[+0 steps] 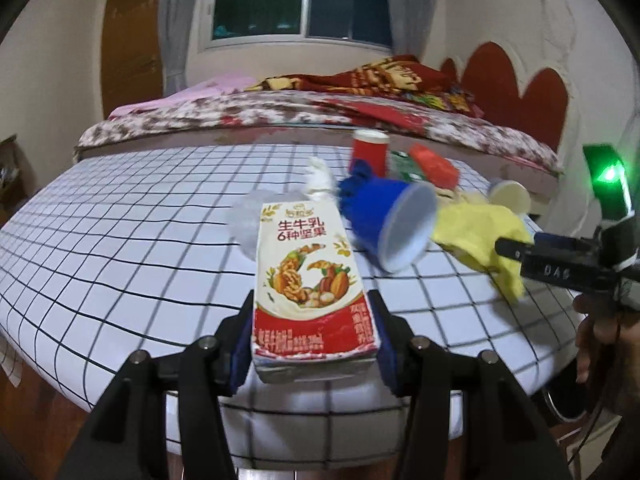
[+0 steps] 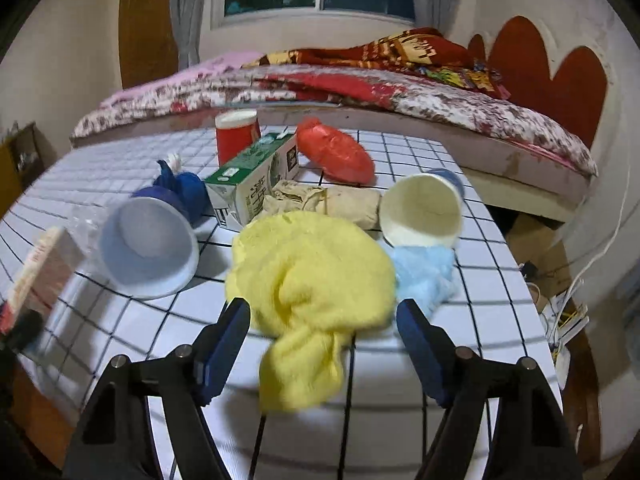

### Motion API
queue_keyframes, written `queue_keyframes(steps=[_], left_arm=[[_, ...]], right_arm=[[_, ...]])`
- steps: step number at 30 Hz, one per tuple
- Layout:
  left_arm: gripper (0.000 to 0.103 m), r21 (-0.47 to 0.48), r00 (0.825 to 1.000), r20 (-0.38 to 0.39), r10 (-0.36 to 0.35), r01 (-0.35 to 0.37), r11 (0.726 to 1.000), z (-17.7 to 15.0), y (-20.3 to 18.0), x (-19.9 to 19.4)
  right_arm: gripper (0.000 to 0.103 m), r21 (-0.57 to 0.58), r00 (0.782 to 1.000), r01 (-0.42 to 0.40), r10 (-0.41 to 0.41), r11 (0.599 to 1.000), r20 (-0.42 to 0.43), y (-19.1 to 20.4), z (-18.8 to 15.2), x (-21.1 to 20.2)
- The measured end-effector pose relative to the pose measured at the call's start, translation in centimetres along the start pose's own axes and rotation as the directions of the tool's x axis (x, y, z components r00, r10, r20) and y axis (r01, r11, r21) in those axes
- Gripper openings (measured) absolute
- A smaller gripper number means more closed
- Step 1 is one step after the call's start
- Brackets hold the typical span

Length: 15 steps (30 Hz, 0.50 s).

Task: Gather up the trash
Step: 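Grasp the milk carton with left gripper while right gripper grasps yellow cloth, then drop the milk carton from left gripper into the bin while right gripper drops the cloth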

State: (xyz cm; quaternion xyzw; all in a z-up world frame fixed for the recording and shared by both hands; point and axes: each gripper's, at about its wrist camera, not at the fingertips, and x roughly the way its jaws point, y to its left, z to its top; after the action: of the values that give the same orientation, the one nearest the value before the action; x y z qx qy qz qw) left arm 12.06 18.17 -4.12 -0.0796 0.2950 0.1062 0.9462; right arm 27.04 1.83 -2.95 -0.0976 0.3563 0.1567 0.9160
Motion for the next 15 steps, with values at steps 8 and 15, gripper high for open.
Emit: queue_keyframes(steps=[8, 15], left_arm=[[0.052, -0.006, 1.000, 0.016, -0.003, 0.003, 1.000, -0.1, 0.8, -0.1], [0.052, 0.014, 0.998, 0.043, -0.043, 0.042, 0.999, -0.5, -0.9, -1.9]], right_arm=[[0.022, -0.025, 0.997, -0.036, 0.038, 0.999, 0.067, 0.8, 0.7, -1.8], [0.022, -0.004, 0.979, -0.066, 0.066, 0.998, 0.192, -0.7, 0.6, -7.5]])
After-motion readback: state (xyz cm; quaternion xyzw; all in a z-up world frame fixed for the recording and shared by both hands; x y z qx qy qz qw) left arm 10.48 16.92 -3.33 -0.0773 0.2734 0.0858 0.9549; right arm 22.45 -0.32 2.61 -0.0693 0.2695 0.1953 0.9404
